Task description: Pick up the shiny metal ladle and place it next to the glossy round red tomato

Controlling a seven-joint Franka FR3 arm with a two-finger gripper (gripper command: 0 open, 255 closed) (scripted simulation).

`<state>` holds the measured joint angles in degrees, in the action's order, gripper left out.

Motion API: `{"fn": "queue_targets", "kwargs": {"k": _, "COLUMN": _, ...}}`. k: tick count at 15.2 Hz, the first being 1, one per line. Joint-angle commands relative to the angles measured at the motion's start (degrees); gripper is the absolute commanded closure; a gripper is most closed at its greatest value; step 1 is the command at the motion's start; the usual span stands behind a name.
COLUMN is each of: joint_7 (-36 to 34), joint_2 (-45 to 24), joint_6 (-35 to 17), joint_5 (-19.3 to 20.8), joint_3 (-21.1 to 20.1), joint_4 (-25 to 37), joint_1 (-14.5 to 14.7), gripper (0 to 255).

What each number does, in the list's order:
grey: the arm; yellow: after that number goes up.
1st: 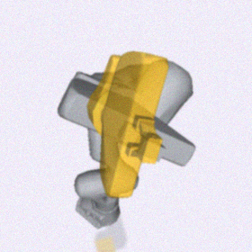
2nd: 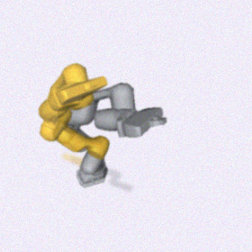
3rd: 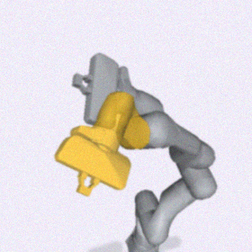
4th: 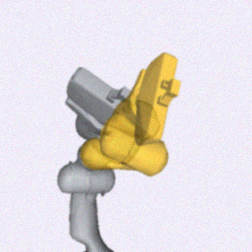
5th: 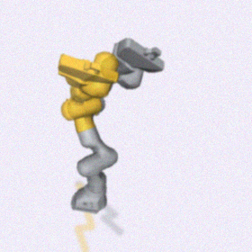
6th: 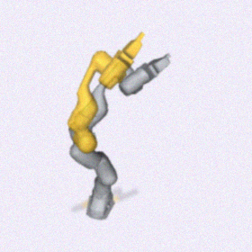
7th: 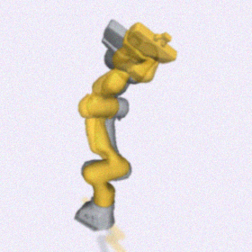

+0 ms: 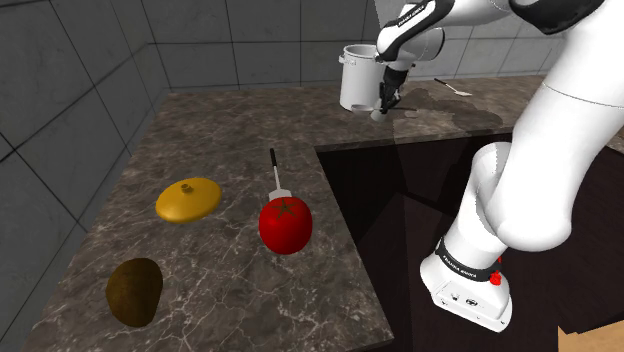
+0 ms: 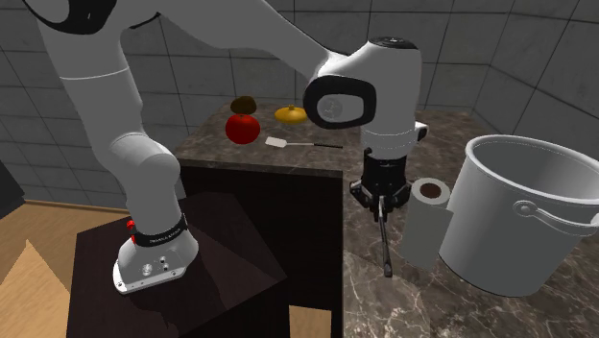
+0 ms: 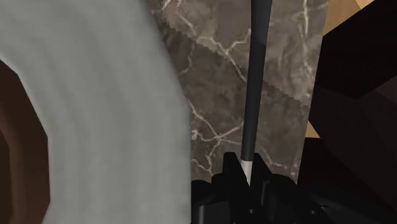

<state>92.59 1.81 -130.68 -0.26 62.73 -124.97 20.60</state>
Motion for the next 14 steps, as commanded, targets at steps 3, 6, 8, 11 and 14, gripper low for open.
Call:
{"fn": "queue_targets", "kwargs": {"k": 3, "joint_7": -2.44, "joint_2": 2.8, "joint_6": 2.99, "joint_5": 3.27, "joint_3": -0.77, "joint_4": 1.62, "joint_1": -0.13, "gripper": 255}}
{"fn": "queue_targets", "kwargs": {"k": 6, "joint_7": -3.79, "joint_2": 4.53, "joint_6": 5.35, "joint_5": 5.08, "joint_3": -1.55, "joint_4": 3.06, "joint_1": -0.4, "gripper": 255}}
{"fn": "queue_targets", "kwargs": {"k": 8, "joint_7": -4.53, "joint_2": 5.54, "joint_6": 6.94, "joint_5": 6.05, "joint_3": -2.07, "joint_4": 4.07, "joint_1": -0.57, "gripper": 255}}
{"fn": "queue_targets", "kwargs": {"k": 11, "joint_7": -5.42, "joint_2": 6.81, "joint_6": 9.31, "joint_5": 7.2, "joint_3": -2.86, "joint_4": 5.69, "joint_1": -0.82, "gripper": 255}}
{"fn": "queue_targets", "kwargs": {"k": 14, "joint_7": -6.09, "joint_2": 7.84, "joint_6": 11.68, "joint_5": 8.06, "joint_3": -3.59, "joint_4": 7.42, "joint_1": -1.03, "gripper": 255}}
